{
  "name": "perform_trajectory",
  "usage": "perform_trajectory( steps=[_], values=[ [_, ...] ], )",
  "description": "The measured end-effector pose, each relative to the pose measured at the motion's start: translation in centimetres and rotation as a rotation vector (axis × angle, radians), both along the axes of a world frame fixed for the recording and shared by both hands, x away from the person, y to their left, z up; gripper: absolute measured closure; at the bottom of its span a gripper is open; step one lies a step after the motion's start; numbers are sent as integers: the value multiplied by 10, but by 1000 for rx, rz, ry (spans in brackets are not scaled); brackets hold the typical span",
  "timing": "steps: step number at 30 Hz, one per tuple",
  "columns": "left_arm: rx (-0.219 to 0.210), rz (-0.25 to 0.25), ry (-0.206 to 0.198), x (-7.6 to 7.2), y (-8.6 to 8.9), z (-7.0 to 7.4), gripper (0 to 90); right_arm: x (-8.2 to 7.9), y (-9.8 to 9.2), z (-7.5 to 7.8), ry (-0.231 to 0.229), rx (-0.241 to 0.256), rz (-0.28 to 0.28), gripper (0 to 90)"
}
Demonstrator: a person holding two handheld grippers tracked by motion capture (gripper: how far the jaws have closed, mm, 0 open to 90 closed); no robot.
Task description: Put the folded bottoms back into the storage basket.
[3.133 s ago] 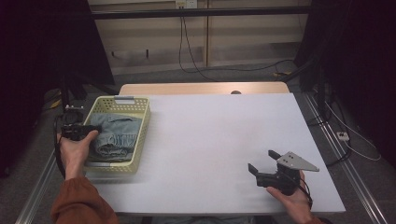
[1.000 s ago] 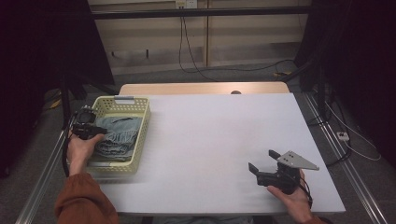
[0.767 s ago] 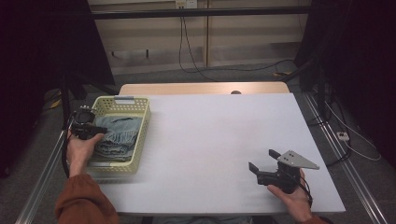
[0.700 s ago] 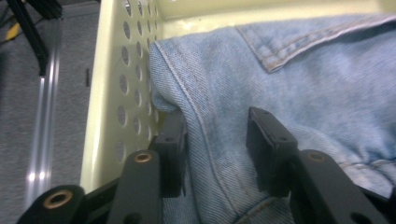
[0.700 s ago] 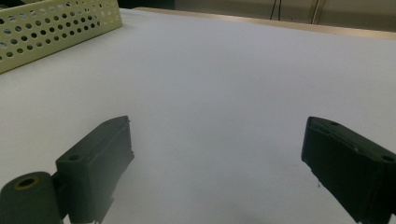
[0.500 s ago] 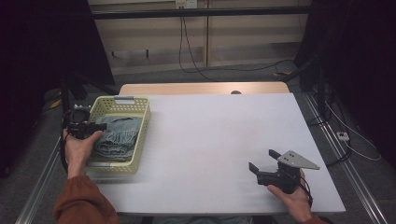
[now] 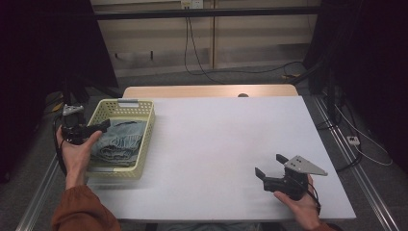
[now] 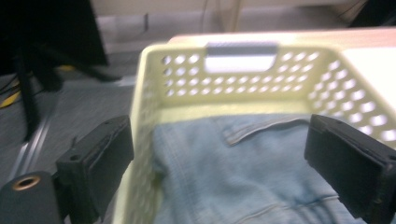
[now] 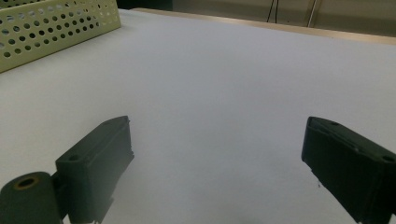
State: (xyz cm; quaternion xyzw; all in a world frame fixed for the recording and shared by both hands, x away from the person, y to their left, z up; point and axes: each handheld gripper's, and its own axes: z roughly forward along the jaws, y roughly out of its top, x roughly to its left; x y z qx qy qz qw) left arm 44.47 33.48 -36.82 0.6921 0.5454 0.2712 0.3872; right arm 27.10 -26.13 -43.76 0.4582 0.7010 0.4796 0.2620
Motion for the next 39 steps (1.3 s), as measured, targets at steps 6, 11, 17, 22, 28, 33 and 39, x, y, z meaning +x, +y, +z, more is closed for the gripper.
perform_trajectory(
  steps=[6,11,17,22,28,33,39],
  values=[
    [-56,-48,-56,-10,-1,12,64,-1,0,1,-3,1,-3,86],
    [-67,-61,-54,-11,-6,18,95,-1,1,0,-3,-9,-8,86],
    [-142,-131,-62,-17,-7,26,97,-2,1,1,-6,-10,-14,88],
    [-117,-117,-102,-26,-5,34,60,-2,1,1,-8,-14,-10,92],
    [-88,-163,-157,-40,-3,35,47,-3,0,2,-11,-11,-10,92],
    [-71,-167,-140,-51,-2,30,44,-3,1,2,-14,-12,-10,92],
    [-56,-153,-101,-60,-3,33,69,-3,1,2,-19,-6,-12,91]
  ],
)
